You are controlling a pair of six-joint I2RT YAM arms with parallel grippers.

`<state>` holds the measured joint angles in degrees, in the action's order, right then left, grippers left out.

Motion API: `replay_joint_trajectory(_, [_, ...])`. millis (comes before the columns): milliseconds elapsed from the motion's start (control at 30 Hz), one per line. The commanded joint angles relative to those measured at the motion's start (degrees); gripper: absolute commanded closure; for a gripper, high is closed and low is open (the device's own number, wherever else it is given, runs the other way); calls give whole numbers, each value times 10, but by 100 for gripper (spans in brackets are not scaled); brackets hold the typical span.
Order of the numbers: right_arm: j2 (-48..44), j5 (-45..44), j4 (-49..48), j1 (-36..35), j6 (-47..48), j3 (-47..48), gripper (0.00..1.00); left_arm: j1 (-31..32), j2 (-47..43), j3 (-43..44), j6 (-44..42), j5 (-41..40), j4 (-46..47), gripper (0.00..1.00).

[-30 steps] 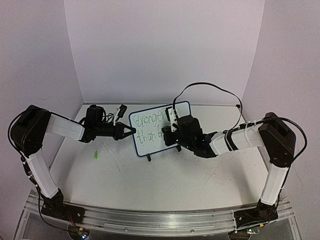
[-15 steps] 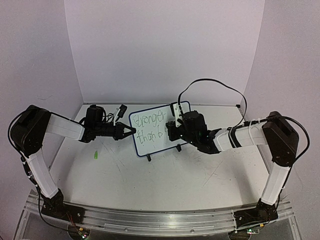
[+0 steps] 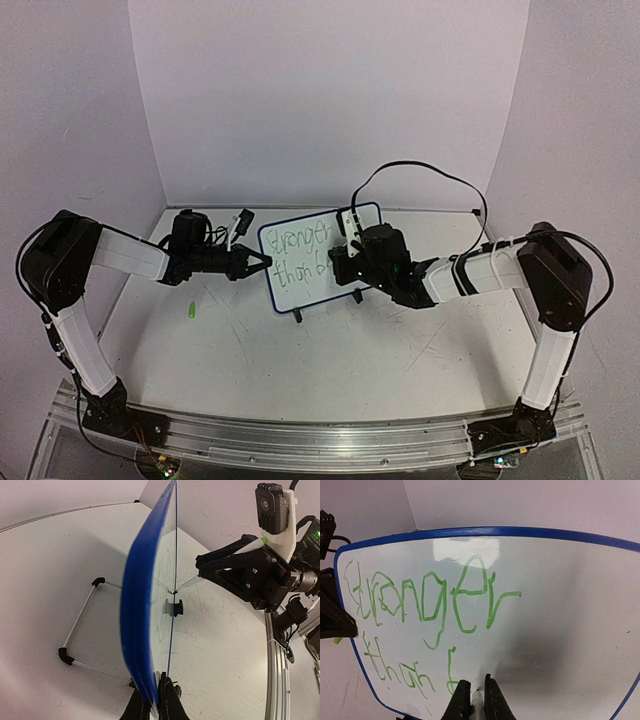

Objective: Write a sentence on the whiteboard

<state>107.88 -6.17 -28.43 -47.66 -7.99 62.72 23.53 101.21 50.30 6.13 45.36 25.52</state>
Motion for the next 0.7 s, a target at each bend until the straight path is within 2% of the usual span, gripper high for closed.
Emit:
replay_joint_trajectory(0, [13,-8,-10,-2,1,28,100,-7,7,9,-60,-78,-39,100])
replay_joint_trajectory(667, [-3,-88,-4,-1,3,10,100,-6,6,10,-60,-80,-42,100])
